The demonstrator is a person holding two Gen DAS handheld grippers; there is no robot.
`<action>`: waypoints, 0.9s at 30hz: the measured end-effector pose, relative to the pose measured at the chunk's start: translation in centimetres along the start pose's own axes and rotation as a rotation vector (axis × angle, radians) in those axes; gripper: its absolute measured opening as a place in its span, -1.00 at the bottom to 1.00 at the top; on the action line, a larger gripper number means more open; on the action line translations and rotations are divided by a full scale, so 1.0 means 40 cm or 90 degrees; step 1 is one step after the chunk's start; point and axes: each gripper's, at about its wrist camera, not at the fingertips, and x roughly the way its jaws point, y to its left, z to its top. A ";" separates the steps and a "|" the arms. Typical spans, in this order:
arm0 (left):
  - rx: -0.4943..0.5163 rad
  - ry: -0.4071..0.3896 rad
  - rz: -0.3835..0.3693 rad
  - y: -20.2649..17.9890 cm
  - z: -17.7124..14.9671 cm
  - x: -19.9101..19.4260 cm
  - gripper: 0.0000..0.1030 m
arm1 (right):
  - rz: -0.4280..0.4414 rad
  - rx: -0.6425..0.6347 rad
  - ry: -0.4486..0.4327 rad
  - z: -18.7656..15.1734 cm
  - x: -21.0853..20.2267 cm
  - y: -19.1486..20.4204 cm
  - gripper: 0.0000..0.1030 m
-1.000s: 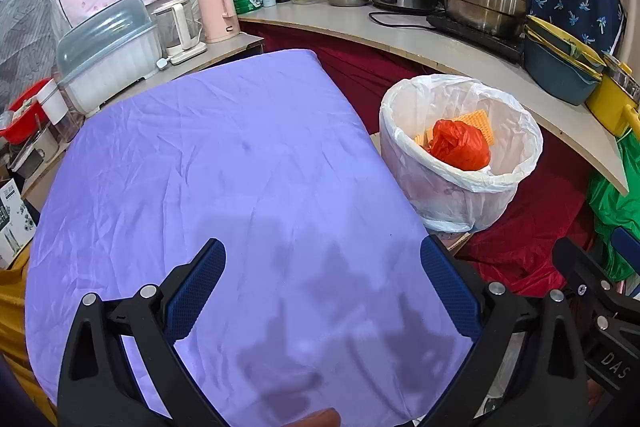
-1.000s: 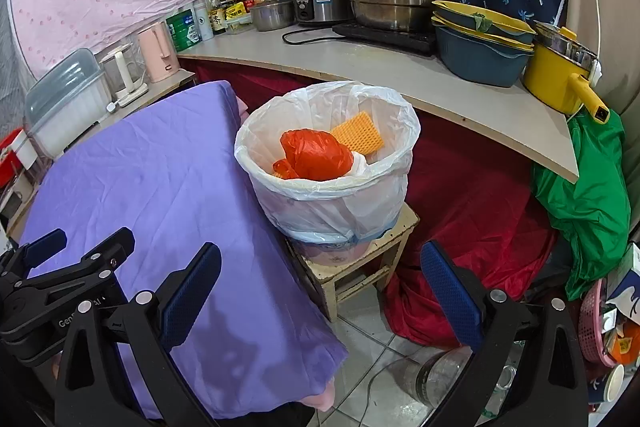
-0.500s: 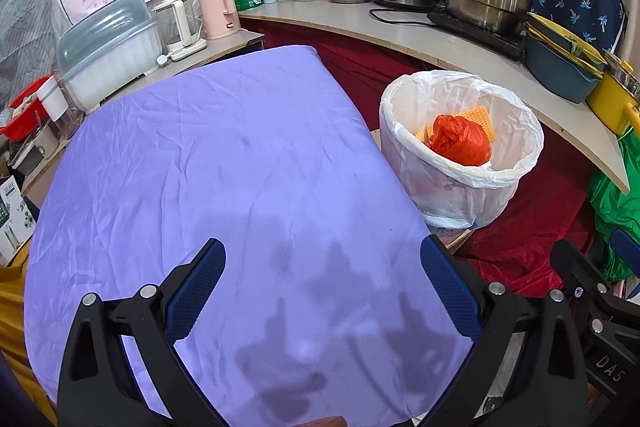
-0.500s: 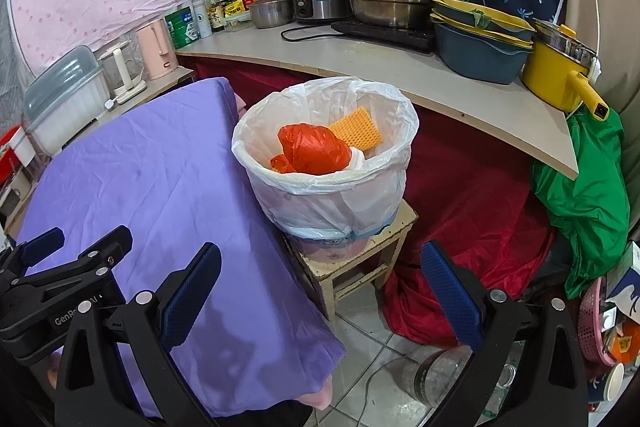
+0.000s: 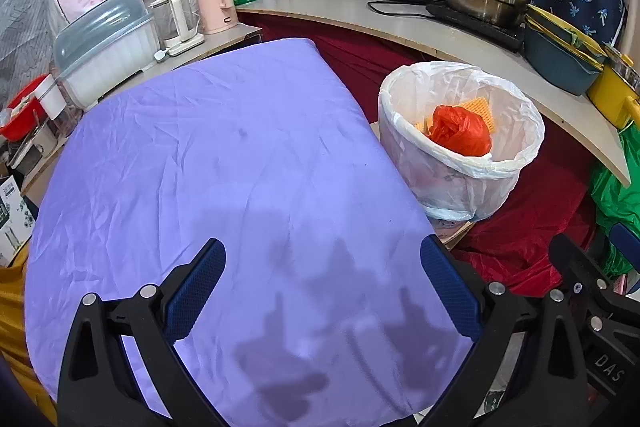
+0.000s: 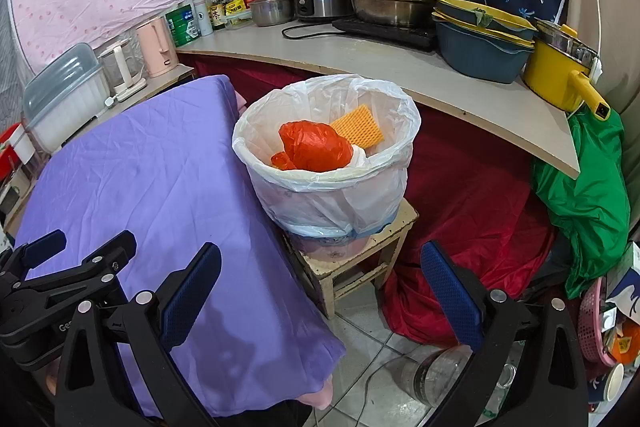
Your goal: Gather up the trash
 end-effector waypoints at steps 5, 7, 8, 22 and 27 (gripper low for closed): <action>0.000 0.003 0.000 0.002 -0.001 0.002 0.82 | 0.000 0.002 0.002 -0.005 0.006 0.002 0.87; 0.000 0.002 0.000 0.002 -0.002 0.002 0.82 | -0.001 0.001 0.001 -0.005 0.006 0.002 0.87; 0.000 0.003 -0.001 0.002 -0.001 0.002 0.82 | -0.001 0.001 0.000 -0.005 0.006 0.002 0.87; 0.010 -0.008 0.003 -0.008 -0.001 -0.009 0.82 | 0.001 0.003 -0.002 -0.006 0.005 -0.001 0.87; 0.008 -0.009 0.006 -0.008 -0.001 -0.009 0.82 | 0.001 0.003 -0.002 -0.006 0.004 -0.002 0.87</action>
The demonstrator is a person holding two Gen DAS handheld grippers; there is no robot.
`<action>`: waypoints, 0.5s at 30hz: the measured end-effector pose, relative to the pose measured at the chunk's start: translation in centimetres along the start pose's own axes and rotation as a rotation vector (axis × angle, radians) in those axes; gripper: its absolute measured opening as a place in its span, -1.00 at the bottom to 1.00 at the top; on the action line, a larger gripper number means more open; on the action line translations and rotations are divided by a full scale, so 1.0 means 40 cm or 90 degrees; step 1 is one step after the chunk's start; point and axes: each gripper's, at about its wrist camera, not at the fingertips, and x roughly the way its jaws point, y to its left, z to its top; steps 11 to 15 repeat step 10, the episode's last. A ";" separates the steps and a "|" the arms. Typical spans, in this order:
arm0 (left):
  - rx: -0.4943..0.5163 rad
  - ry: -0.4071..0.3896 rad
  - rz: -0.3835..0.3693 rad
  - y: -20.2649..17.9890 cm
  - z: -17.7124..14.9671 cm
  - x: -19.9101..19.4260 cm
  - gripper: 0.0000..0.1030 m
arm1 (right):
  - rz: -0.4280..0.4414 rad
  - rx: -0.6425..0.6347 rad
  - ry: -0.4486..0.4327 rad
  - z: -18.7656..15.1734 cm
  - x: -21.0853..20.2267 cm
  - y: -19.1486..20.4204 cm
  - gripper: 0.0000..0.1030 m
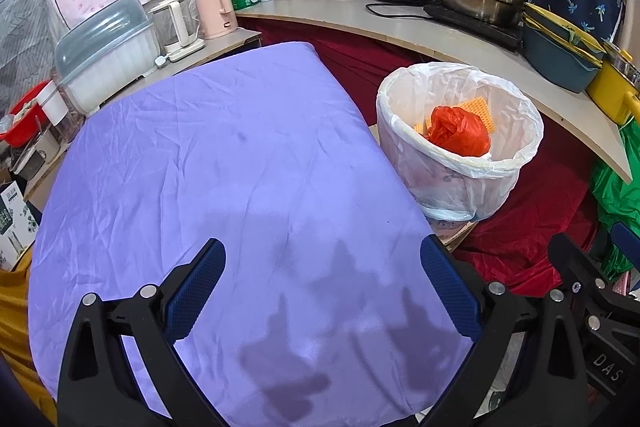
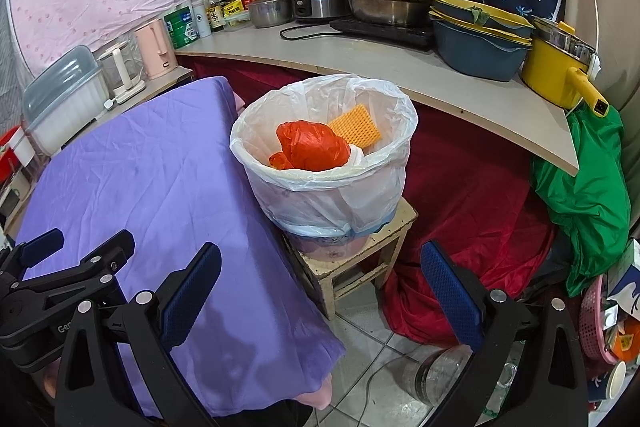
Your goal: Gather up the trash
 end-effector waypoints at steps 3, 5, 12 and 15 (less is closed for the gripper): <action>-0.004 -0.005 0.003 0.000 0.002 -0.001 0.82 | 0.001 0.000 0.000 -0.001 0.000 0.001 0.87; -0.010 -0.010 0.003 0.002 0.002 -0.003 0.82 | 0.001 0.000 0.000 0.000 0.000 -0.001 0.87; -0.013 -0.015 -0.006 0.006 0.004 -0.006 0.82 | 0.001 0.001 -0.002 0.000 0.000 0.000 0.87; -0.013 -0.015 -0.006 0.006 0.004 -0.006 0.82 | 0.001 0.001 -0.002 0.000 0.000 0.000 0.87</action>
